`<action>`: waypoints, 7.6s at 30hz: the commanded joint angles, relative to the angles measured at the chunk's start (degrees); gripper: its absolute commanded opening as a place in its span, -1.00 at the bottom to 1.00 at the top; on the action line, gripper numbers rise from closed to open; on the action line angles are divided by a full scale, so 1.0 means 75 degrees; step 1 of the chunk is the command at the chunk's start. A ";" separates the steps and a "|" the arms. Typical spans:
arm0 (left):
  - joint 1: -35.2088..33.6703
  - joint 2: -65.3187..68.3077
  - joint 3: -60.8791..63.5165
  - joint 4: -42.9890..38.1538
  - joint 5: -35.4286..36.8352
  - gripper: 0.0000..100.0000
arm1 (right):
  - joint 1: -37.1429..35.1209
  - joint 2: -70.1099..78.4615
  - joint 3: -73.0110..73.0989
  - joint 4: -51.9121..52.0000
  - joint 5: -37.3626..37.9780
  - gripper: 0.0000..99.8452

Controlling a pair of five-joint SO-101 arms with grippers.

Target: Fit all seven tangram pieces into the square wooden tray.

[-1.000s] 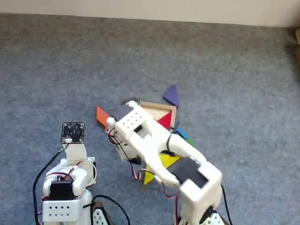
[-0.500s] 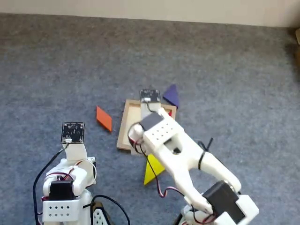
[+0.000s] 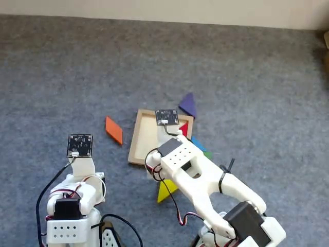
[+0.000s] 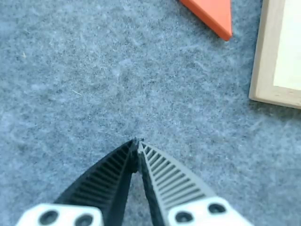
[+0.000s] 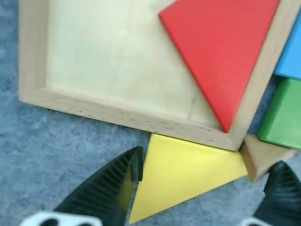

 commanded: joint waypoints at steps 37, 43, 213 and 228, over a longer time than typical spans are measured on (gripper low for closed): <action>-0.0100 -0.0381 0.0147 0.0012 -0.0059 -0.99 | 0.4273 -0.1389 -0.1366 0.2854 0.5790 -0.24; -0.0100 -0.0381 0.0147 0.0012 -0.0059 -0.99 | 0.4155 -0.1776 -0.0944 0.2819 0.3305 -0.24; -0.0100 -0.0381 0.0147 0.0012 -0.0059 -0.99 | 0.4765 0.3827 -0.4484 0.1588 0.5040 -0.32; -0.0100 -0.0381 0.0147 0.0012 -0.0059 -0.99 | 0.4765 0.3815 -0.4108 0.1905 0.5064 -0.32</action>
